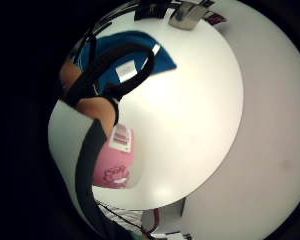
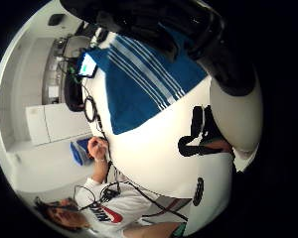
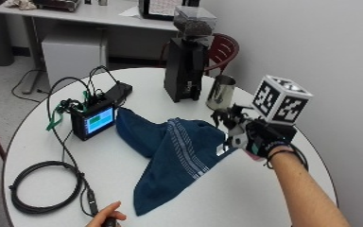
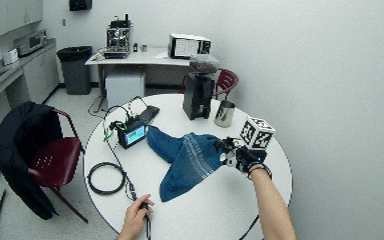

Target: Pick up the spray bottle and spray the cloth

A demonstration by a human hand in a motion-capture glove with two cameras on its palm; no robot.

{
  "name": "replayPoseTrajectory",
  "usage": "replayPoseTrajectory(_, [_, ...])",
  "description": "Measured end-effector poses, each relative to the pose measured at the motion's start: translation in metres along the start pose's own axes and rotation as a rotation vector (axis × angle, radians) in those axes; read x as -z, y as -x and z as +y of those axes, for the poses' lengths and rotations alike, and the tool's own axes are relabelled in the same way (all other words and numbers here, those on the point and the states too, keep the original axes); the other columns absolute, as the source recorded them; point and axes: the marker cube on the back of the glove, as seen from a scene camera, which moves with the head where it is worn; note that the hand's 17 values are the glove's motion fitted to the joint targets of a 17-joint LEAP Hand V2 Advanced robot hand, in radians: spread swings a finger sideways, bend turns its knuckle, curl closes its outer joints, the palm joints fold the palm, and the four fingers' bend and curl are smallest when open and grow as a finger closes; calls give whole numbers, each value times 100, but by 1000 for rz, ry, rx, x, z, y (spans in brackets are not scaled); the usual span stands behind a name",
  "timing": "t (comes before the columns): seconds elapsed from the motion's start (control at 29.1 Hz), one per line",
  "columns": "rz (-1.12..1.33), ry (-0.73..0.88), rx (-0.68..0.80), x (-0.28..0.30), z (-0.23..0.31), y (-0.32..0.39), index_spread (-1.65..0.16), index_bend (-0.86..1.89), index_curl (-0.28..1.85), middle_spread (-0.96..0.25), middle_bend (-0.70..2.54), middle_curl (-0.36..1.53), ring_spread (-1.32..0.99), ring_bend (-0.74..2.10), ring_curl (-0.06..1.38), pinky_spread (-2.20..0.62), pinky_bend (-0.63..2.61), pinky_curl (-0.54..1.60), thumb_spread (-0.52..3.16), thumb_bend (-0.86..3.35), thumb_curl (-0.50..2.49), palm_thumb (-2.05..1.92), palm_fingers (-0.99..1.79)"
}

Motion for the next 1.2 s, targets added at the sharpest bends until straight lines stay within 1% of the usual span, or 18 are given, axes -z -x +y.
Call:
replayPoseTrajectory(0.14, [-9, -88, 22, 48, 4, 10, -31, 7, 16, -11, 35, 48, -11, 58, 43, 4, 40, 38, 77, -2, 60, 104, 99])
replayPoseTrajectory(0.24, [-25, -100, 28, 53, 4, 17, -31, 6, 16, -11, 35, 48, -12, 59, 44, 4, 41, 38, 77, -2, 61, 104, 99])
replayPoseTrajectory(0.31, [-32, -69, 32, 37, 4, 20, -31, 6, 16, -11, 35, 48, -12, 59, 44, 3, 41, 38, 76, -2, 61, 103, 99])
replayPoseTrajectory(0.45, [-42, 52, 26, -21, 6, 19, -31, 6, 16, -11, 35, 48, -12, 59, 44, 3, 41, 38, 76, -2, 62, 103, 100])
replayPoseTrajectory(0.55, [-47, 84, 24, -41, 5, 18, -32, 6, 16, -11, 35, 49, -12, 59, 44, 3, 41, 38, 75, -2, 62, 103, 100])
replayPoseTrajectory(0.65, [-108, 20, 40, -31, 5, 24, -32, 6, 15, -11, 36, 49, -12, 60, 44, 3, 42, 38, 75, -2, 63, 103, 99])
replayPoseTrajectory(0.79, [-284, -120, 89, -3, 9, 42, -32, 6, 15, -11, 36, 49, -12, 61, 44, 2, 41, 38, 76, -2, 63, 103, 99])
replayPoseTrajectory(0.96, [-544, -246, 234, 27, 15, 85, -32, 6, 15, -11, 36, 49, -11, 61, 44, 3, 40, 38, 80, -3, 62, 100, 97])
replayPoseTrajectory(1.1, [-683, -260, 334, 30, 13, 127, -32, 6, 15, -11, 36, 49, -11, 61, 44, 5, 39, 37, 84, -2, 62, 99, 95])
replayPoseTrajectory(1.2, [-721, -245, 376, 10, 6, 154, -32, 6, 15, -10, 36, 49, -11, 61, 44, 7, 38, 37, 88, -2, 61, 100, 95])
